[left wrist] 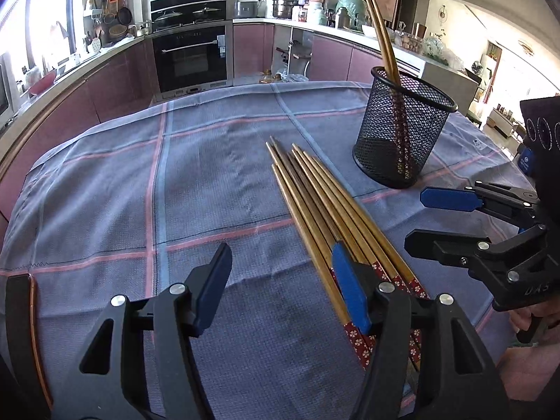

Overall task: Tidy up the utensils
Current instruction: 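Move the left gripper to another chopstick and close while the right gripper grasps one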

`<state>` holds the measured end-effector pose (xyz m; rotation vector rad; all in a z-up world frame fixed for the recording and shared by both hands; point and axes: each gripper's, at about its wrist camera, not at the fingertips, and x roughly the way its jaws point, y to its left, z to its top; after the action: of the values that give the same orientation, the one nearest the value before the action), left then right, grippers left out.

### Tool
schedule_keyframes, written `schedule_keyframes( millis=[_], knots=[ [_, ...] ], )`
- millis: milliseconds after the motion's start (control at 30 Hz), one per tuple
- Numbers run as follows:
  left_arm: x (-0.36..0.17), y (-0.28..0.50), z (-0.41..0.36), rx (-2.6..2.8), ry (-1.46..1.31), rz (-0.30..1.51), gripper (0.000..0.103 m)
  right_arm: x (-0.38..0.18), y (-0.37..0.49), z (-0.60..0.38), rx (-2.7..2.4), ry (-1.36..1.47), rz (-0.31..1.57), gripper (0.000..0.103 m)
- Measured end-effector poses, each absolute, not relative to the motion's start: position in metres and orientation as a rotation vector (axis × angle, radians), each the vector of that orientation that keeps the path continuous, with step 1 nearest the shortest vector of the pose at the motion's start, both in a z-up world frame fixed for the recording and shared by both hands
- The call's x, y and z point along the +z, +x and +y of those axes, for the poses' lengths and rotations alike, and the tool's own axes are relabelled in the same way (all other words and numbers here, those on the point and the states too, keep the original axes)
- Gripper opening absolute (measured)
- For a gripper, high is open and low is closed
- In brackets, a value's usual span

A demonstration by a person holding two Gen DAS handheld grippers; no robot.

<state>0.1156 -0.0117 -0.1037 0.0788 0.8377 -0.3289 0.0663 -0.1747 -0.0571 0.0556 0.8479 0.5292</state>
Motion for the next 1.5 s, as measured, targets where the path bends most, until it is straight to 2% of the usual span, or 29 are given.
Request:
schedule_keyframes(
  millis=[300,667,933,1133,1333,1500],
  knots=[
    [-0.112,0.12,-0.013,-0.327,0.087,0.872,0.056,-0.064,0.069,-0.164,0.521,0.02,0.874,0.053],
    [-0.115,0.125,-0.014,-0.316,0.099,0.88,0.056,-0.066,0.073,-0.156,0.508,-0.012,0.891,0.045],
    [-0.118,0.127,-0.015,-0.315,0.112,0.887,0.044,-0.066,0.075,-0.151,0.481,-0.055,0.898,0.038],
    [-0.119,0.129,-0.012,-0.325,0.095,0.893,0.042,-0.066,0.079,-0.148,0.467,-0.082,0.905,0.032],
    [-0.12,0.135,-0.016,-0.335,0.089,0.896,0.04,-0.067,0.085,-0.145,0.467,-0.086,0.902,0.032],
    [-0.12,0.14,-0.019,-0.339,0.081,0.899,0.029,-0.068,0.088,-0.143,0.454,-0.076,0.897,0.026]
  ],
)
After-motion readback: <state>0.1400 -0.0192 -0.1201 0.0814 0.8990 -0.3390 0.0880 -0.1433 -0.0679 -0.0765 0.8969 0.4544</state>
